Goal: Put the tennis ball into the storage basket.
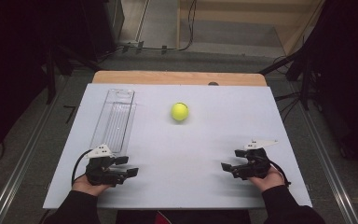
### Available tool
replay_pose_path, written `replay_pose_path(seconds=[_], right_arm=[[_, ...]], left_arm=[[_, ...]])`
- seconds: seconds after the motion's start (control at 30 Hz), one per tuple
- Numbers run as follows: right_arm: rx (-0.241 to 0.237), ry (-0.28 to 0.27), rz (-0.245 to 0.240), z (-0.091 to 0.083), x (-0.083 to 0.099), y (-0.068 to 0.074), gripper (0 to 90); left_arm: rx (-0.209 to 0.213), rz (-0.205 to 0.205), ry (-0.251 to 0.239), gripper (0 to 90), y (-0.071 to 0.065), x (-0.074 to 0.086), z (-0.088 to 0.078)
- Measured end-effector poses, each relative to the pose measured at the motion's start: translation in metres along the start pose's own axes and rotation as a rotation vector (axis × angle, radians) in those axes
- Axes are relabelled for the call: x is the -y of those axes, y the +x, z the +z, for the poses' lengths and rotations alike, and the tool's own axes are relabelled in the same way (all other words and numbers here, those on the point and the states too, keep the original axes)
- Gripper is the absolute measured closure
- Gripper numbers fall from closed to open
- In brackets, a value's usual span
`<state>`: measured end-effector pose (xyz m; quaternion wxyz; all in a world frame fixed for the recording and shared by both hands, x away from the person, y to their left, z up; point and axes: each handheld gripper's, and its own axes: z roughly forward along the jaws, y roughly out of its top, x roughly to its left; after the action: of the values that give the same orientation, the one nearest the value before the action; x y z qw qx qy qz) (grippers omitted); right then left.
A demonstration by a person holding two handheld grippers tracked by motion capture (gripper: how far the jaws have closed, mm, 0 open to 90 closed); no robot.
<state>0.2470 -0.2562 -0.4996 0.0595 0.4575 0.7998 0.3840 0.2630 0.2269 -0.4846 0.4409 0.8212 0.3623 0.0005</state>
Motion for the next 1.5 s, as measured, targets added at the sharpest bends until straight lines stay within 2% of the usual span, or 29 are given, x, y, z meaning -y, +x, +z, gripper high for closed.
replay_pose_path(seconds=[0.53, 0.83, 0.9, 0.97, 1.03, 1.27, 1.33, 1.5], right_arm=[[-0.002, 0.004, -0.007, 0.001, 0.001, 0.000, 13.3], [-0.008, 0.009, -0.009, 0.002, 0.001, 0.001, 13.3], [-0.008, 0.006, -0.009, 0.002, 0.001, 0.001, 13.3], [-0.005, 0.004, -0.014, 0.001, 0.001, 0.001, 13.3], [-0.005, 0.003, -0.014, 0.001, 0.001, 0.001, 13.3], [-0.007, 0.001, -0.011, 0.001, 0.001, 0.001, 13.3], [-0.006, 0.000, -0.010, 0.001, 0.001, 0.001, 13.3], [-0.012, -0.002, -0.010, 0.000, 0.001, 0.001, 13.3]], left_arm=[[0.004, 0.003, 0.005, 29.2, -0.001, -0.001, 0.000], [0.004, -0.010, 0.004, 29.3, -0.002, -0.002, 0.000], [-0.015, 0.006, 0.006, 29.3, -0.006, -0.004, -0.001], [-0.011, 0.015, 0.004, 29.4, -0.010, -0.007, -0.002], [0.009, 0.001, 0.012, 29.5, -0.014, -0.011, -0.002], [0.022, 0.035, 0.011, 29.3, -0.028, -0.028, -0.004], [0.046, 0.028, 0.008, 29.3, -0.030, -0.034, -0.004], [0.043, 0.045, 0.016, 29.2, -0.032, -0.043, -0.001]])
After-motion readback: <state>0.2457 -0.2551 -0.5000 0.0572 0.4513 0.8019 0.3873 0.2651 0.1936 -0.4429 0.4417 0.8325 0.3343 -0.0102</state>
